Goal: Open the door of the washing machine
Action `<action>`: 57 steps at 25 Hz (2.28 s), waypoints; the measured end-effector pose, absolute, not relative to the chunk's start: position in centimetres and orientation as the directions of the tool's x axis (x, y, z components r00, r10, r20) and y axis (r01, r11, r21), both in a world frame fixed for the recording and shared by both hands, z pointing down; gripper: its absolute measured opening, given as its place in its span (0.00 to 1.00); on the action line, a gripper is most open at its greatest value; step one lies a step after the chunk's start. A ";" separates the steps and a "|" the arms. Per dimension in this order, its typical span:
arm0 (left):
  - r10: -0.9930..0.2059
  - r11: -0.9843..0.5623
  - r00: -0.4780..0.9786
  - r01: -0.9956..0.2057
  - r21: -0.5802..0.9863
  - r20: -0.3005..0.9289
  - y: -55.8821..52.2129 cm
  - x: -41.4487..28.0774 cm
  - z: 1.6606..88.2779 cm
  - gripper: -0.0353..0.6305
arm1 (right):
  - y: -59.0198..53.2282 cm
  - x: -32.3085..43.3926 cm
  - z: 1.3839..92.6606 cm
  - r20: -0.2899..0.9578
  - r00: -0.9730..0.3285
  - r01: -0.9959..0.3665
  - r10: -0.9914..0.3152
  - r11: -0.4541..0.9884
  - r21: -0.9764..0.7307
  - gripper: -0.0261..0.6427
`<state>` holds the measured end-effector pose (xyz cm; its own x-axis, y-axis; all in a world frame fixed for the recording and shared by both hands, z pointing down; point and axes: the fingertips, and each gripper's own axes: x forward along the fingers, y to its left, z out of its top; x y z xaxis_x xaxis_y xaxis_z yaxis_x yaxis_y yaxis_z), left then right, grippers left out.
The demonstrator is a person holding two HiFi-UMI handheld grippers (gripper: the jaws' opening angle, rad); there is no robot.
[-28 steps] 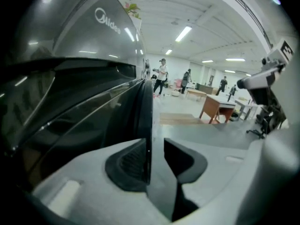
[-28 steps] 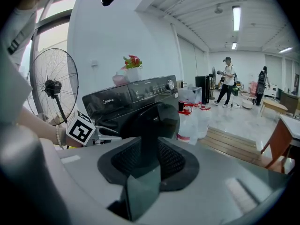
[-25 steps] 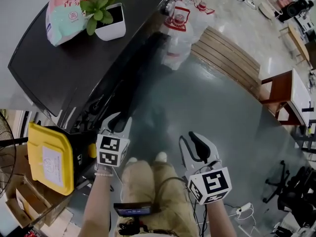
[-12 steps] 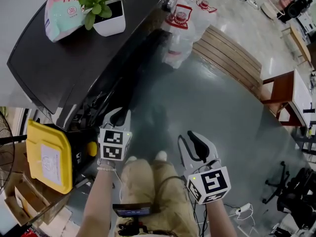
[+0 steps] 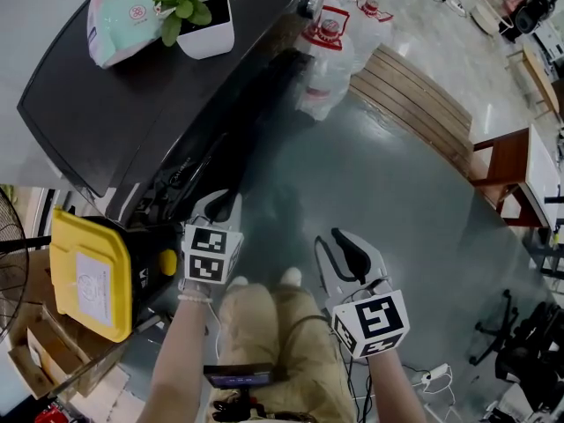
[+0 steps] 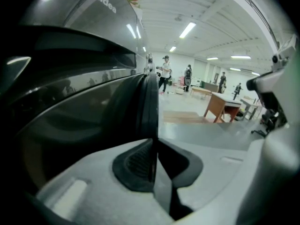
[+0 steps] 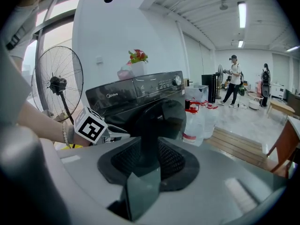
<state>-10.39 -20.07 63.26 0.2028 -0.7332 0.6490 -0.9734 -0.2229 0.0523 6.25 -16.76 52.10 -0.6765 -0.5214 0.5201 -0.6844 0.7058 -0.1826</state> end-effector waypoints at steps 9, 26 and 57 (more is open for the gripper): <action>-0.715 -0.281 0.270 -0.956 0.089 0.645 -19.8 -8.9 63.3 0.09 | -16.6 5.6 52.2 0.527 -0.679 -0.687 -0.511 0.696 -0.210 0.18; -0.676 -0.385 0.396 -0.909 0.160 0.622 -17.6 -5.8 59.6 0.06 | -17.0 4.7 52.5 0.576 -0.656 -0.691 -0.488 0.694 -0.200 0.18; -0.784 -0.312 0.324 -0.943 0.116 0.529 -12.0 -7.9 48.7 0.04 | -22.3 2.5 61.7 0.721 -0.530 -0.775 -0.446 0.599 -0.199 0.24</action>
